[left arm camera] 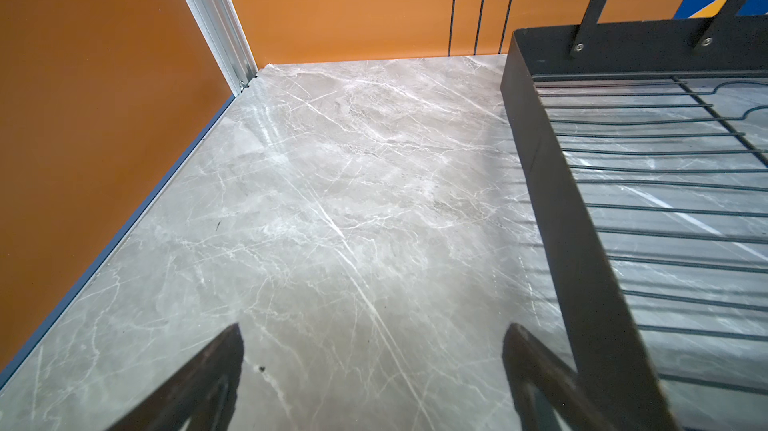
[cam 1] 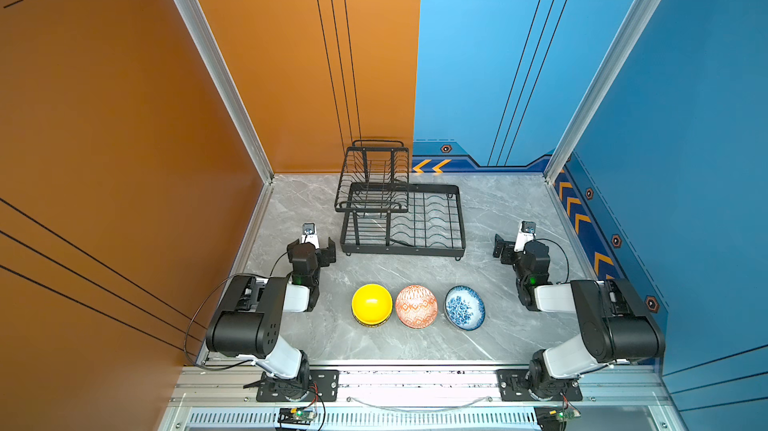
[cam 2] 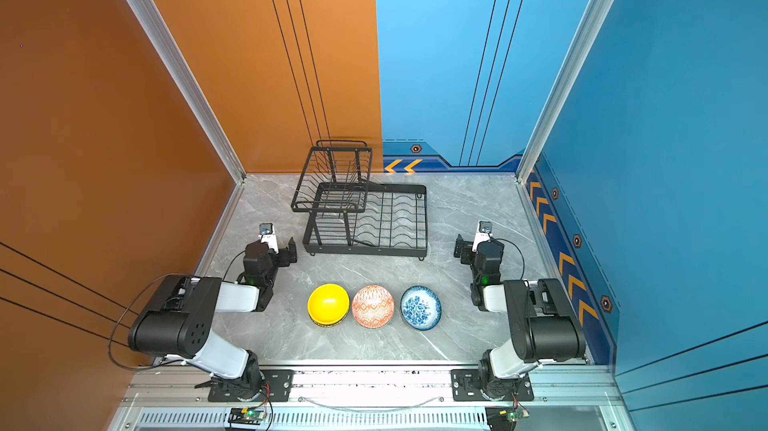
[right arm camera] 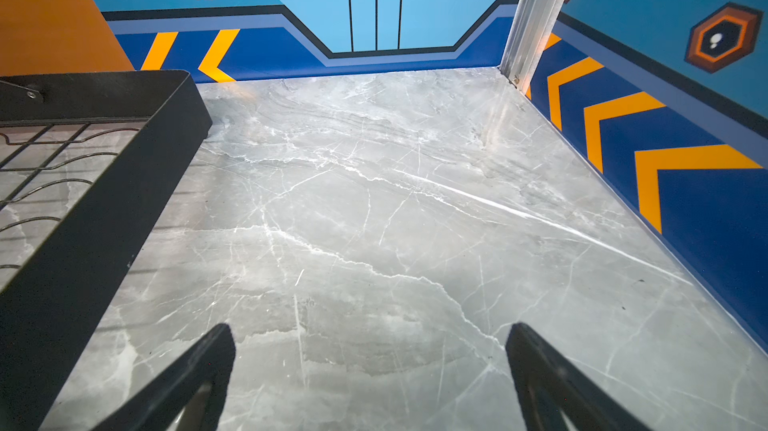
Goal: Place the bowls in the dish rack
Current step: 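Move the left gripper toward the yellow bowl while the right gripper moves toward the rack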
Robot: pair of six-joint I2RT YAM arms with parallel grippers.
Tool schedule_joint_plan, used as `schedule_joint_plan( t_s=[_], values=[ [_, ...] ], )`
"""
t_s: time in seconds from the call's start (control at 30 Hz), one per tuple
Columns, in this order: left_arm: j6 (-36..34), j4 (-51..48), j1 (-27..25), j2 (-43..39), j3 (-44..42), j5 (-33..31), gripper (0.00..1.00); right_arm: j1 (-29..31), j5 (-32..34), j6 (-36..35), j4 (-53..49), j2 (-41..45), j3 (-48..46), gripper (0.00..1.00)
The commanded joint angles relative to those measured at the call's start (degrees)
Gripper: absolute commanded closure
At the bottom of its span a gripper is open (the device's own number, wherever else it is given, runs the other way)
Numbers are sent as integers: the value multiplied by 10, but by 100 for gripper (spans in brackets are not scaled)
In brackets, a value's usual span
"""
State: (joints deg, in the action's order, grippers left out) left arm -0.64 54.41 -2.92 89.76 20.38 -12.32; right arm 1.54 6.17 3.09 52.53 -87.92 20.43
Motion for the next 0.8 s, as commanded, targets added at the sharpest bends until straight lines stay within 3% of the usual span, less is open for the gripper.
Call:
schedule_joint_plan(
  t_s=[0.0, 0.27, 0.37, 0.53, 0.77],
  values=[
    [0, -8, 5, 0, 12, 14, 2, -2, -1, 4, -7, -8, 11, 0],
    [1, -8, 6, -1, 10, 13, 2, -2, -3, 5, -5, -7, 10, 0],
    [5, -25, -5, -26, 11, -34, 2, -10, 15, 21, -27, 16, 13, 0],
    [5, -151, -25, -117, 34, -88, 2, -15, 19, 33, -193, 121, 53, 0],
    [66, -349, -36, -256, 68, -120, 2, -3, -22, 57, -391, 226, 120, 0]
  ],
)
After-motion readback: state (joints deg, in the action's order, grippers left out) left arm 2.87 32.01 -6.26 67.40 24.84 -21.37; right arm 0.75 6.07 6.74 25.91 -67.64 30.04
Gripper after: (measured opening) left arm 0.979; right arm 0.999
